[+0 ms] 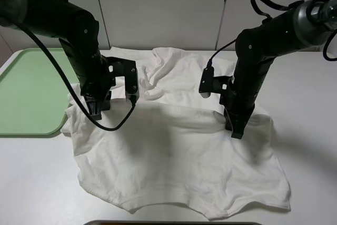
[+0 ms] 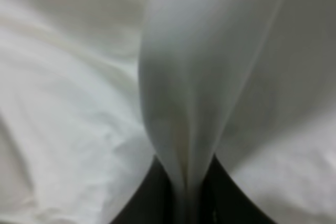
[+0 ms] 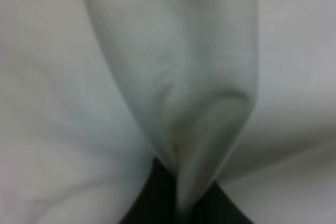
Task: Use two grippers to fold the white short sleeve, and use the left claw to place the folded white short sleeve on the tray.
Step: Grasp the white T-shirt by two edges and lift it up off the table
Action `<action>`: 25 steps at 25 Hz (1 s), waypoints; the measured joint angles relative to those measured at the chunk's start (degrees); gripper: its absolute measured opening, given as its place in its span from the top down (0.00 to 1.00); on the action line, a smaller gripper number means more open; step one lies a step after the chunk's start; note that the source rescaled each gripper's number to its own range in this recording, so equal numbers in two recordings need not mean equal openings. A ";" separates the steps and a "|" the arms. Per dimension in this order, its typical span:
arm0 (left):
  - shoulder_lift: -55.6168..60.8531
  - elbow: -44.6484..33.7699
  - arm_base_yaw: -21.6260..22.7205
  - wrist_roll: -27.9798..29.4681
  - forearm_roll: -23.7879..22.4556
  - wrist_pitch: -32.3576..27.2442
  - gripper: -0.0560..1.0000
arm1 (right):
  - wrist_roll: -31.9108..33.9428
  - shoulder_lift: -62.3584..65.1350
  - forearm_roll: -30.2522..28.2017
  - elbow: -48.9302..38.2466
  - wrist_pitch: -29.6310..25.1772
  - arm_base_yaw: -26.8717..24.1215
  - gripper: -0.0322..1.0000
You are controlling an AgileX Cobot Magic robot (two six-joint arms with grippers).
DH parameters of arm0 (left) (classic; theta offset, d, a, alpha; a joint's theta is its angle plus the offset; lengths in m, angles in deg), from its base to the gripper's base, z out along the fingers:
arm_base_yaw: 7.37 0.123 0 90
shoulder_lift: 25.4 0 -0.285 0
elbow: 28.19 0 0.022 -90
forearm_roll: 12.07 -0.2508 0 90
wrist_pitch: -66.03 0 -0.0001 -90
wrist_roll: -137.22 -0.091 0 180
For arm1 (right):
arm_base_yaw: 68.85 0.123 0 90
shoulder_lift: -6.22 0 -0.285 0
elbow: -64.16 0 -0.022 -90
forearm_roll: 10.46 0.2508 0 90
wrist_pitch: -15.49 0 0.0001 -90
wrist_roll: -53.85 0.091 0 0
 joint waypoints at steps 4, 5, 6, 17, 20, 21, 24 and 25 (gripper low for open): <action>2.12 0.00 0.00 0.45 0.00 -0.25 0.92 | 0.42 4.44 -0.76 0.00 -0.12 0.00 0.97; 2.80 0.00 0.00 0.90 0.00 -0.43 0.92 | 0.42 5.77 -0.83 0.00 -0.17 0.00 0.97; 3.42 0.00 0.00 1.62 -0.05 -0.81 0.92 | 0.42 7.32 -0.87 0.00 -0.23 0.00 0.97; 13.60 0.00 0.00 7.06 -0.10 -5.45 0.92 | 0.42 19.58 -0.89 -0.05 -1.10 0.00 0.97; 18.11 0.61 0.00 7.06 -0.10 -5.95 0.92 | 0.42 22.52 -0.98 -0.05 -1.58 0.00 0.97; 19.66 1.01 0.00 7.06 -0.10 -5.95 0.92 | 0.42 23.74 -1.08 -0.05 -1.58 0.00 0.97; 24.15 2.83 0.00 7.02 -0.10 -6.18 0.92 | 0.42 26.65 -1.66 0.06 -1.80 0.00 0.97; 25.27 3.40 0.00 6.99 -0.04 -6.21 0.92 | 0.42 28.42 -1.71 1.02 -2.96 0.00 0.97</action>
